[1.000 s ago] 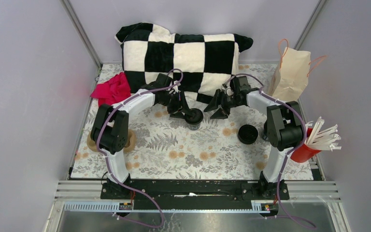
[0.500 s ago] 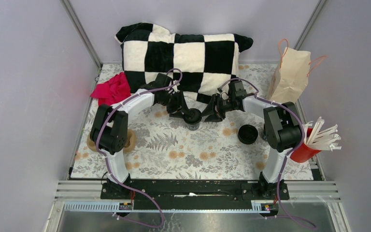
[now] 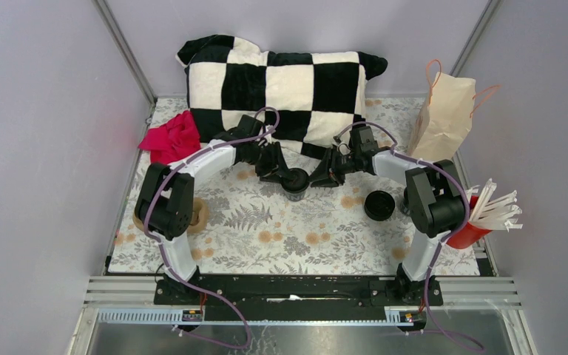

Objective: Pack the takeout coffee

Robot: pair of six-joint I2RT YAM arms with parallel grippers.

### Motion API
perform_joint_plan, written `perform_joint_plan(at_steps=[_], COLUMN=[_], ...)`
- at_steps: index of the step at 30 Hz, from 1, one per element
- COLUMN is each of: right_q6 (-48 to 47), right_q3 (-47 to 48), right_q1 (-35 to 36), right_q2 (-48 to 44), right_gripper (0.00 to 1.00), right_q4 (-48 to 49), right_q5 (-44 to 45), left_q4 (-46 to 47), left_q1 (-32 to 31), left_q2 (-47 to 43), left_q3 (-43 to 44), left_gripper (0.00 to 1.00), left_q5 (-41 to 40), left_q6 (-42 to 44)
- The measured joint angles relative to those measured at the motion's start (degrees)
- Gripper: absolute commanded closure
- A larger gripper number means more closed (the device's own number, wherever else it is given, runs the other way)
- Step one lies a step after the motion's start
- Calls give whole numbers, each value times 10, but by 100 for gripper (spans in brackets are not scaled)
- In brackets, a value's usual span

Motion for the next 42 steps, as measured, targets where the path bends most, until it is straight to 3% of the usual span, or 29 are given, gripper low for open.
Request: perform_joint_plan(at_steps=[3,8,13,21,28,33,42], right_q6=[9,24,22,-14,-7,38,46], right_q3=[-20,-56,-70,-37,-60,-83,-56], right_q1=[3,6,8,13,39,58,72], right_q2=[-11,-27,-39,-49,-83,-88,-44], right_gripper=[71,72,63,41,42,28,32], right_q4=[24,77,94,5,6,52,76], right_q5=[16,28,40,67,56,52,69], left_q4=[12,29,44,52,58,66,73], left_q1=[-1,-4,-5,-7,-7,-7,-7], left_q2=[-6,-12,-23,-30,-35,-40,-43], left_q3=[-12,-23,-40,-50,-58,-67,-74], left_gripper=[57,58,58,58,59,59,59], left_q5=[0,-2,-4,-6,-7,-7,-5], left_q6=[-5,-6,-8,-8,-13,-20,-28])
